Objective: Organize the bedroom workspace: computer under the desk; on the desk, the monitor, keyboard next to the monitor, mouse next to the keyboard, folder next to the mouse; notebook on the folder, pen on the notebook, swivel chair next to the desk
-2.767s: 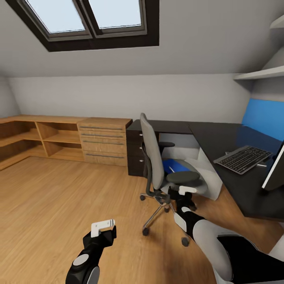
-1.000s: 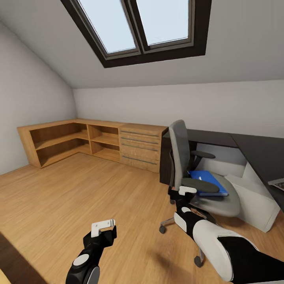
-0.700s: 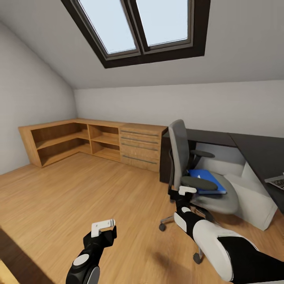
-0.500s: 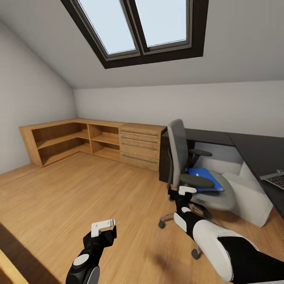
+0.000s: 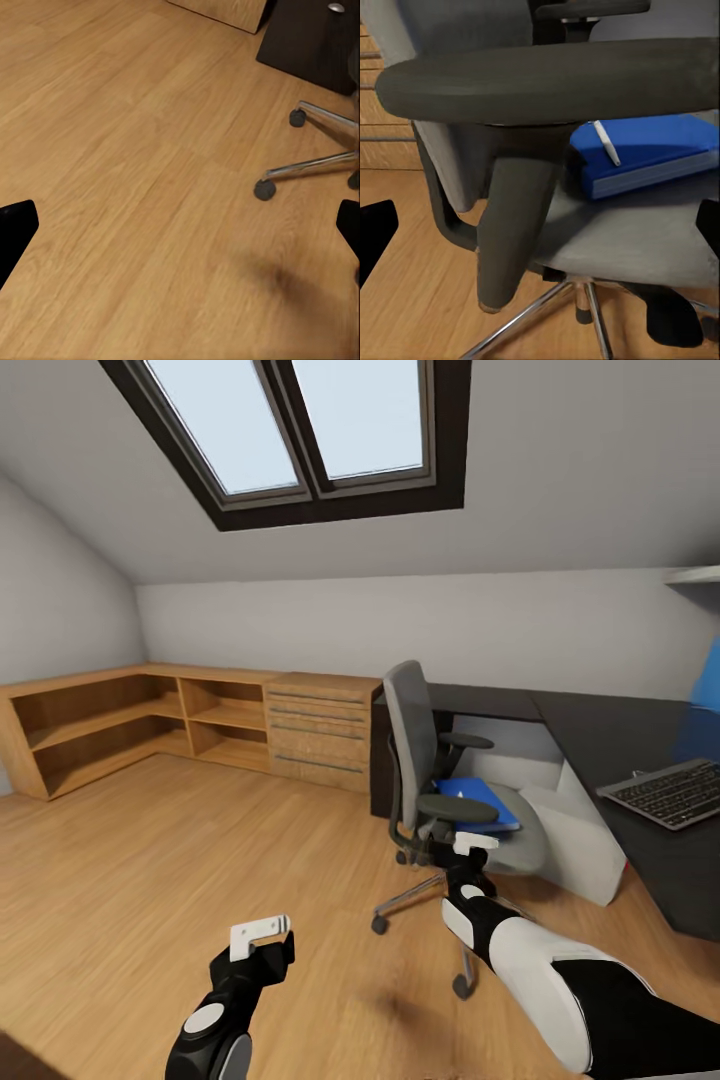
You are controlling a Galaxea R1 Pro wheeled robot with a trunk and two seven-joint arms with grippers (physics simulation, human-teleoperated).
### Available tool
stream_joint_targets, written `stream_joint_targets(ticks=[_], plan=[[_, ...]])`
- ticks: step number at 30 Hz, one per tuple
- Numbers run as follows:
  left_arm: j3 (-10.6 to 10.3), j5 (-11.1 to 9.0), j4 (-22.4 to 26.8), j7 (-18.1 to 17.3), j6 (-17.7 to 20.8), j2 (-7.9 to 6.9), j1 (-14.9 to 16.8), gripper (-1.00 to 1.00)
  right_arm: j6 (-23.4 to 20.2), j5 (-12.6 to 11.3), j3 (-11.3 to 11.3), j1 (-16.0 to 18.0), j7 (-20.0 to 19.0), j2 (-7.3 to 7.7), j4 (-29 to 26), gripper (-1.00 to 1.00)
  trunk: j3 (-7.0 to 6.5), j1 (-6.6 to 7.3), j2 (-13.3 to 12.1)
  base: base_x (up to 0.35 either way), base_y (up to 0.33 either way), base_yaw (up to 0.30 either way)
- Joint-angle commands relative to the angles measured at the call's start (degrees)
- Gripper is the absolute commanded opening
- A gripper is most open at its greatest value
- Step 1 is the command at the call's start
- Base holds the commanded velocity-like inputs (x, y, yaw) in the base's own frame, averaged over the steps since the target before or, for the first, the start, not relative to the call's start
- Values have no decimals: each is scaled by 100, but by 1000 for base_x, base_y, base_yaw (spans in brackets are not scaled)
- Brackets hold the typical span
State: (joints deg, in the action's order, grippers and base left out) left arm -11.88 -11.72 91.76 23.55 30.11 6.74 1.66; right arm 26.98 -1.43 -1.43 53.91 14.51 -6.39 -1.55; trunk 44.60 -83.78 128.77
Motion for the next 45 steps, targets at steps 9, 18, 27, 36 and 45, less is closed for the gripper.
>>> stream_joint_targets(ticks=[9, 18, 27, 36, 45], plan=[[387, -215, 17, 62, 12, 11, 4, 100, 18, -16, -15, 5, -1, 7, 6, 100, 6, 1, 3, 0, 0, -291], [456, -220, 17, 62, 12, 17, 2, 100, 18, -16, -15, 5, -1, 6, 9, 100, 6, 1, 3, 0, 0, -292], [446, -217, 17, 62, 12, 19, 4, 100, 26, -16, -8, 5, -7, -9, 14, 100, 60, -65, 123, 0, 0, -128], [458, -217, 17, 62, 12, 12, 1, 100, 3, -16, -6, 5, -15, -17, 7, 100, 222, -263, 484, 0, 0, -3], [452, -217, 17, 62, 12, 19, 2, 100, -4, -20, -14, 5, -9, -45, -3, 100, 383, -460, 845, 0, 0, 0]])
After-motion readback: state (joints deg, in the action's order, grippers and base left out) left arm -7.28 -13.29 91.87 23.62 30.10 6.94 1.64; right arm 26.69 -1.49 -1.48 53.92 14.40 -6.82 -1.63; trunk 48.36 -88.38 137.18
